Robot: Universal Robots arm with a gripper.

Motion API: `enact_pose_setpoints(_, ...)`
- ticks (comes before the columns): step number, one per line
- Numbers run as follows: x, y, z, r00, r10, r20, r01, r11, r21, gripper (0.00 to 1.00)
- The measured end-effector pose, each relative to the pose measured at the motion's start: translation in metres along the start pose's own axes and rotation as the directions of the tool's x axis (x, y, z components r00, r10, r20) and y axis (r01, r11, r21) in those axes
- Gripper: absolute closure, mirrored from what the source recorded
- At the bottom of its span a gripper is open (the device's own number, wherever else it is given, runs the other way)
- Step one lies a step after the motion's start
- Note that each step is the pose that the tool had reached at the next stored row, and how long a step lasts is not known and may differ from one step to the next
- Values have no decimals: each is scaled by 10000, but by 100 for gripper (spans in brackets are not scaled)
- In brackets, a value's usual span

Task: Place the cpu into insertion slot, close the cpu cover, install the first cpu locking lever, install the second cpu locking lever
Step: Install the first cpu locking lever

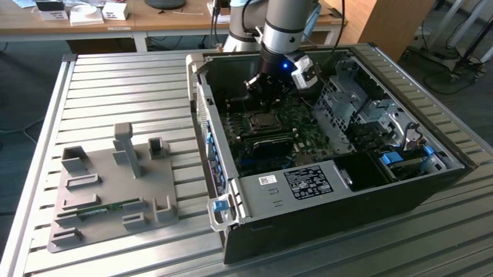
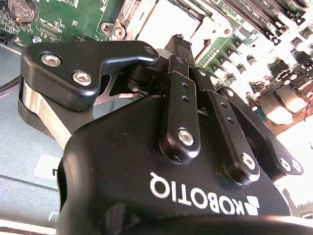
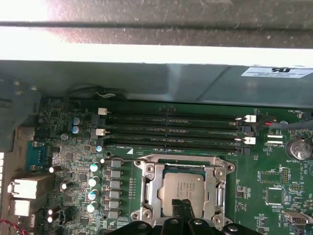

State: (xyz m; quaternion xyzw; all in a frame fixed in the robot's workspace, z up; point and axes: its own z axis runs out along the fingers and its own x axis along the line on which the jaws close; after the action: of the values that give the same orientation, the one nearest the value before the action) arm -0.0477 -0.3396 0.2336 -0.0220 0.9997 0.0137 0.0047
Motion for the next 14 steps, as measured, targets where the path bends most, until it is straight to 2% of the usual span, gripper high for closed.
enact_pose_setpoints(7, 99, 3, 3, 10000, -3, 12, 3, 10000, -1, 89)
enact_pose_setpoints(11, 107, 3, -4, 10000, -4, 9, 4, 10000, -1, 89)
enact_pose_setpoints(14, 106, 5, -57, 10000, -3, 12, 3, 10000, -6, 89)
